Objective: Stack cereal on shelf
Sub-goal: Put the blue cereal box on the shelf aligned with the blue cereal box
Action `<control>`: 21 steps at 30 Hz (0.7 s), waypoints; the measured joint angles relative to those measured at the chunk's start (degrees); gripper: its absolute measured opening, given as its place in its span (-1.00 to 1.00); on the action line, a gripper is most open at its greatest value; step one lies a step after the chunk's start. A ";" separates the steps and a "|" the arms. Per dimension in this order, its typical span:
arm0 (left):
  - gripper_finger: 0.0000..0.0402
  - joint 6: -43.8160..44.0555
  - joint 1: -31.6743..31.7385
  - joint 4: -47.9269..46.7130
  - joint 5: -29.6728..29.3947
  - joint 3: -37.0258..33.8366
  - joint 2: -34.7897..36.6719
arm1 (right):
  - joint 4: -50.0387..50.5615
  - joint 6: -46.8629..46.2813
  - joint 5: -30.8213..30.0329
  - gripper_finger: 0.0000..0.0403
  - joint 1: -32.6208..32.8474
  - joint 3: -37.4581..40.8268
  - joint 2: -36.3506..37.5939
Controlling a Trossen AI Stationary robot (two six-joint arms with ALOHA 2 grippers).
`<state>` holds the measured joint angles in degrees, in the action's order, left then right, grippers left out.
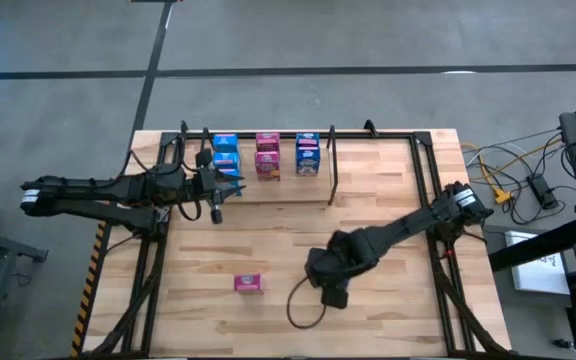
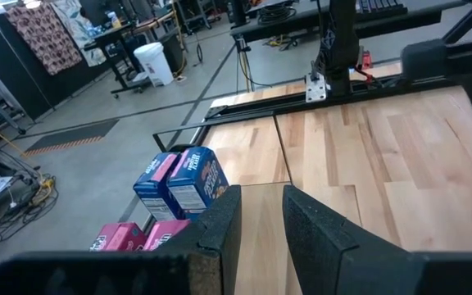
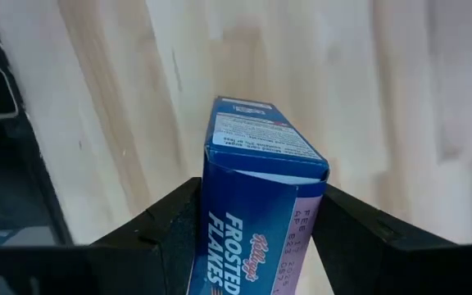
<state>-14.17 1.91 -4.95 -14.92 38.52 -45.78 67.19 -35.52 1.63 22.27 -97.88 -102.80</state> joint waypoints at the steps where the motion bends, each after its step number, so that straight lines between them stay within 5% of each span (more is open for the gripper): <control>1: -0.63 -0.13 0.00 0.00 0.00 0.00 0.00 | -0.01 2.05 -0.19 -0.01 -0.93 -0.85 -0.02; 7: -0.63 -0.53 0.00 0.04 0.00 0.00 0.00 | -0.01 16.26 -1.15 -0.01 -7.50 -5.13 -0.07; 21: -0.63 -1.21 0.00 0.23 0.00 0.09 0.00 | -1.00 51.02 -14.47 -0.01 -21.42 -13.07 -0.07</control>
<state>-15.38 1.91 -4.72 -14.92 38.61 -45.78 66.19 15.50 -12.84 0.85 -110.95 -102.87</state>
